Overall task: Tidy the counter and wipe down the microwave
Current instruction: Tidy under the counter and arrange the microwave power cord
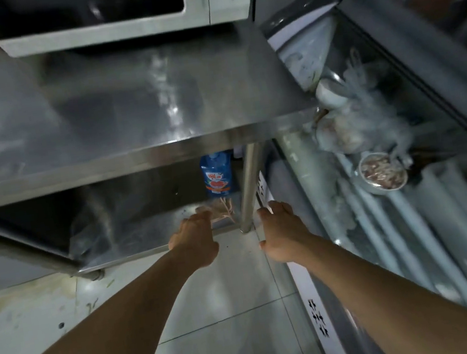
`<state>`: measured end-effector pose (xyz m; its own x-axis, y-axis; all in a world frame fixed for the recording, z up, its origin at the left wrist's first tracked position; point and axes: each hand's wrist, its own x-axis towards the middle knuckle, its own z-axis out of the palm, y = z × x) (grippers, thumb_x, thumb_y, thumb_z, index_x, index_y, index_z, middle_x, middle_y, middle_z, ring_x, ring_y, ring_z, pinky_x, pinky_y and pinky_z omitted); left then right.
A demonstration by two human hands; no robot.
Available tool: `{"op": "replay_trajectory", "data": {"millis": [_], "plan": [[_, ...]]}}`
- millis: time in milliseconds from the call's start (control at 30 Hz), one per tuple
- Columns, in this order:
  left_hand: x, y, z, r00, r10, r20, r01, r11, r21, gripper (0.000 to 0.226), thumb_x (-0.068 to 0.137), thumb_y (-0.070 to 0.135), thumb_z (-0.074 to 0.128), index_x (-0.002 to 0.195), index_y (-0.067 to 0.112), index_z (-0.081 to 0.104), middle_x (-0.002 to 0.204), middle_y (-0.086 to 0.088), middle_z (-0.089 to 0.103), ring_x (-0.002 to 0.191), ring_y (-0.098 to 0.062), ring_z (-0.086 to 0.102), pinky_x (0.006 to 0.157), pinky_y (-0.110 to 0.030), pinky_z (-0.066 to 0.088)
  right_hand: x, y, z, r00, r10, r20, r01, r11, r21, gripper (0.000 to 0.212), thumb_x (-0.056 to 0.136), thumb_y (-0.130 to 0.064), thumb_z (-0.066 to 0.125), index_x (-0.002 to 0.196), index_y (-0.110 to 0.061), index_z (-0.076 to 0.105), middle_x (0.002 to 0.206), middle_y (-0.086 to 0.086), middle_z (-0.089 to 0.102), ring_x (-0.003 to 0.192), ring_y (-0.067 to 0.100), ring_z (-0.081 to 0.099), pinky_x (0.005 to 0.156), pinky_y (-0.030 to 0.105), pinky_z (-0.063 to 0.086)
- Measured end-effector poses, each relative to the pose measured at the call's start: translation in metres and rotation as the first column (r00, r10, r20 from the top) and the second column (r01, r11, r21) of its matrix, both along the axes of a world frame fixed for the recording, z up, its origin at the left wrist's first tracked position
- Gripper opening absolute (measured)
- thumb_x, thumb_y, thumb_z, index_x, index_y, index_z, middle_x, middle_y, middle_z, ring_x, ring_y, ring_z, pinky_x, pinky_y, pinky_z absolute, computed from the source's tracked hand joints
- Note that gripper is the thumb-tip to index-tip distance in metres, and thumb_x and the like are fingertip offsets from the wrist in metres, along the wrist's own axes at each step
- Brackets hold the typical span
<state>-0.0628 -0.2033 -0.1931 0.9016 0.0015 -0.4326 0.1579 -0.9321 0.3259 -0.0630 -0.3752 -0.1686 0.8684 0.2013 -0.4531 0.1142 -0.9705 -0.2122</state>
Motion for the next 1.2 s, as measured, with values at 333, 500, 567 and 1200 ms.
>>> {"op": "replay_trajectory", "data": {"millis": [333,500,567,1200], "plan": [[-0.001,-0.021,0.123,0.990,-0.118,0.072,0.122,0.990,-0.064,0.032,0.084,0.017,0.060,0.115,0.019,0.053,0.114,-0.004,0.061,0.099,-0.020,0.058,0.084,-0.034,0.050,-0.013,-0.018,0.125,0.998,-0.013,0.062,0.014,1.000,-0.012,0.063,0.084,-0.021,0.067,0.137,-0.009,0.033,0.142,0.016,0.031,0.133,0.032,0.026,0.106,0.038,0.032],[0.008,-0.023,0.184,0.972,-0.217,0.095,0.219,0.976,-0.018,0.041,0.082,0.022,0.064,0.121,0.020,0.052,0.122,-0.004,0.059,0.109,-0.023,0.057,0.093,-0.037,0.049,-0.011,-0.016,0.177,0.993,-0.052,0.102,0.053,0.999,-0.001,0.066,0.083,-0.019,0.068,0.138,-0.012,0.032,0.141,0.012,0.028,0.131,0.031,0.029,0.105,0.038,0.033],[0.012,-0.019,0.208,0.964,-0.241,0.111,0.243,0.970,-0.005,0.039,0.080,0.019,0.065,0.117,0.018,0.053,0.118,-0.006,0.059,0.106,-0.024,0.058,0.091,-0.036,0.049,-0.008,-0.014,0.198,0.990,-0.056,0.132,0.057,0.998,-0.007,0.069,0.084,-0.021,0.066,0.141,-0.013,0.028,0.145,0.012,0.025,0.133,0.031,0.027,0.107,0.038,0.033],[0.066,0.030,0.382,0.873,-0.283,0.397,0.270,0.959,0.089,0.057,0.080,0.021,0.064,0.133,0.013,0.042,0.133,-0.009,0.052,0.123,-0.026,0.049,0.100,-0.034,0.042,0.033,0.006,0.356,0.901,-0.121,0.417,0.103,0.993,0.064,0.070,0.084,-0.032,0.065,0.140,-0.013,0.028,0.144,0.013,0.026,0.133,0.033,0.026,0.108,0.042,0.032]]}}
